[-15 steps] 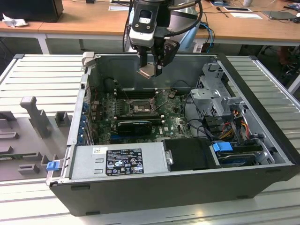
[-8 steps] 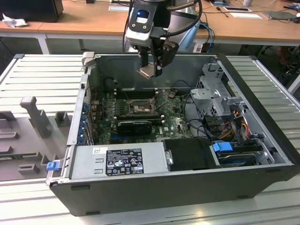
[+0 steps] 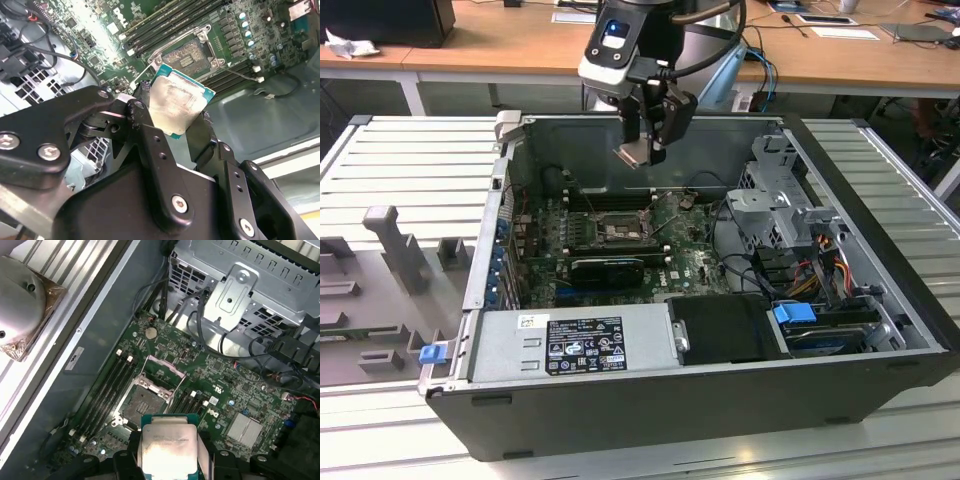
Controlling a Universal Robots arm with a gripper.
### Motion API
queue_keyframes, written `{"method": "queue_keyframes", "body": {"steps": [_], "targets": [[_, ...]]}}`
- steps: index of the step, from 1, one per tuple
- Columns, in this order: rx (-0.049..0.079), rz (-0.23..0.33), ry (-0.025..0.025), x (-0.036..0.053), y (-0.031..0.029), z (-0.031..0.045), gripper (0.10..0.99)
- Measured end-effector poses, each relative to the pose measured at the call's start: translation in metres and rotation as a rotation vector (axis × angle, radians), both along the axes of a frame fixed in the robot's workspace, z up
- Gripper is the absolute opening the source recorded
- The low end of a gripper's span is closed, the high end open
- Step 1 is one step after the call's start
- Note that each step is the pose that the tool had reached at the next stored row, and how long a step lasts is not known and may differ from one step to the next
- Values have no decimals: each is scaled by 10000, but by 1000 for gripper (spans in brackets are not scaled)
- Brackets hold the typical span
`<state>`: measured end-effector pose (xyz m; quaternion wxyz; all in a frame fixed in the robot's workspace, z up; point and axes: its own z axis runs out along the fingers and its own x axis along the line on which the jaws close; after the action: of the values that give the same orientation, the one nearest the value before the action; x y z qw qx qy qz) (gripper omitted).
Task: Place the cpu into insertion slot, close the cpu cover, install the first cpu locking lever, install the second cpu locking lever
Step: 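Place the cpu into insertion slot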
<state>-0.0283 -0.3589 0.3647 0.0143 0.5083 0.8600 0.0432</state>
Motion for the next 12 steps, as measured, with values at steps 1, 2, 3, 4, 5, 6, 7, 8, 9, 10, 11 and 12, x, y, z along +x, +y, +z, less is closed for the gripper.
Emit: {"method": "queue_keyframes", "body": {"steps": [1, 2, 3, 4, 5, 6, 7, 8, 9, 10, 11, 12], "targets": [[0, -174, 0, 0, 0, 0, 529], [0, -304, 0, 0, 0, 0, 529], [0, -364, 0, 0, 0, 0, 529], [0, -434, 0, 0, 0, 0, 529], [0, -512, 0, 0, 0, 0, 529], [0, -583, 1, 0, 0, 0, 529], [0, -717, 1, 0, 0, 0, 529], [0, -834, 0, 0, 0, -1, 529], [0, -945, 0, 0, 0, -1, 529], [0, -1022, 0, 0, 0, -1, 529], [0, -1095, 1, 0, 0, -1, 529], [0, -1305, 0, 0, 0, -2, 529]]}}
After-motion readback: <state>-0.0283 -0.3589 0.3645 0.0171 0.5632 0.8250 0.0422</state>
